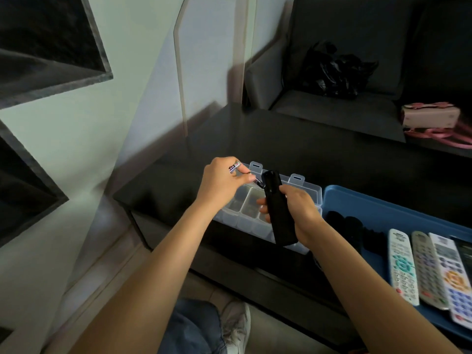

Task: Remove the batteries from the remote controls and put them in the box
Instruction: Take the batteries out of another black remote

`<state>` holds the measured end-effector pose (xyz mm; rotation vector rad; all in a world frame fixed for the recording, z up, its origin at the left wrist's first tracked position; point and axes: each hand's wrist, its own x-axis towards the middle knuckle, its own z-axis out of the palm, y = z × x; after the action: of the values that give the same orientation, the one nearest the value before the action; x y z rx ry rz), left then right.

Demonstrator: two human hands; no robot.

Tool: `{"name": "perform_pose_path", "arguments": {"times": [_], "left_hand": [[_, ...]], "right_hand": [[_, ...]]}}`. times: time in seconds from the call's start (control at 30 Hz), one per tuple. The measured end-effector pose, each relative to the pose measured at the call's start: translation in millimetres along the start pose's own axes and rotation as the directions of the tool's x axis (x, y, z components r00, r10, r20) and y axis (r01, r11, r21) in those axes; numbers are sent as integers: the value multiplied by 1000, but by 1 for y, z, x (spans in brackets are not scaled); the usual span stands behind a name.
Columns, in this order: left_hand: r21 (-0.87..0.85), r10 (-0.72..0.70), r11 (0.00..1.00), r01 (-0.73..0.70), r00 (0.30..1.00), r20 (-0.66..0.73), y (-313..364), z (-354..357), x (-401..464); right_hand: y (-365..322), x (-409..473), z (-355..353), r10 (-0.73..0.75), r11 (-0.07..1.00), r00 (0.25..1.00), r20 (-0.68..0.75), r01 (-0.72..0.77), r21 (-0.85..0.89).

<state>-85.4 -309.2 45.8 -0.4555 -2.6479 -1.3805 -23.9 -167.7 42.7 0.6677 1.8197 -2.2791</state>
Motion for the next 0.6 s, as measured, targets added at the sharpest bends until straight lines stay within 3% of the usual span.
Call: {"name": "perform_pose_path", "arguments": {"times": [0.27,0.6], "left_hand": [[-119,11,993,-5,999,50,29,66,5],[-202,112,974,-101,993,47,67,141,4]], "right_hand": [[5,-4,-65,-124,988,992,7,124,-90],[-4,-11,-122,-98,995,995,-33,97,-17]]}}
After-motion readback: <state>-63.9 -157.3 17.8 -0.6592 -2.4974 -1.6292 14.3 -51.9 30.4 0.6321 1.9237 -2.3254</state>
